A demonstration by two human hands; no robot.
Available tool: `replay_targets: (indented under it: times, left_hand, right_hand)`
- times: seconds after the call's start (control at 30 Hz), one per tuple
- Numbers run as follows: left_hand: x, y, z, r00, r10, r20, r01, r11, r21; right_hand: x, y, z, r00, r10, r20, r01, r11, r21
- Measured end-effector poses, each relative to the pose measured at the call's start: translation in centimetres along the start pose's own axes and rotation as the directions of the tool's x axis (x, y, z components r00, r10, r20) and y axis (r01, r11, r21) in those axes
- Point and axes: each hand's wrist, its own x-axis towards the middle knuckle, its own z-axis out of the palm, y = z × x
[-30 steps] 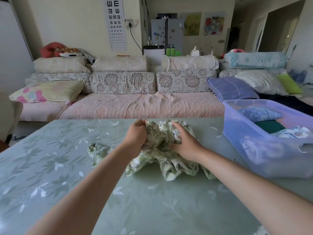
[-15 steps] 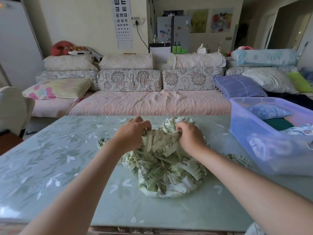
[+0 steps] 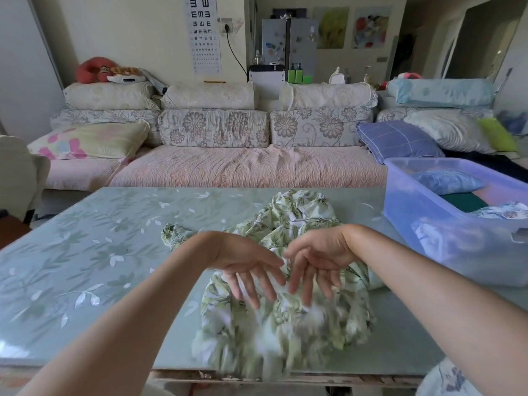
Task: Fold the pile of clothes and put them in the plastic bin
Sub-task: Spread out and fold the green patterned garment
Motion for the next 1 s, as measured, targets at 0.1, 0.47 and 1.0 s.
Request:
replay_targets:
  times: [0.1, 0.47, 1.0]
  left_hand:
    - [3.1, -0.7, -1.4, 0.905, 0.100, -0.413, -0.076, 0.994, 0.074]
    - [14.0, -1.8, -9.1, 0.620, 0.171, -0.766, 0.109, 0.948, 0.299]
    - [24.8, -3.1, -19.0, 0.488, 0.128, -0.864, 0.453, 0.809, 0.375]
  right_hand:
    - [2.0, 0.6, -1.1, 0.833, -0.143, -0.535, 0.073, 0.986, -0.150]
    - [8.2, 5.3, -9.6, 0.404, -0.301, -0.864, -0.034, 0.939, -0.343]
    - [16.1, 4.9, -21.7, 0.374, 0.018, -0.927, -0.473, 0.864, -0.174]
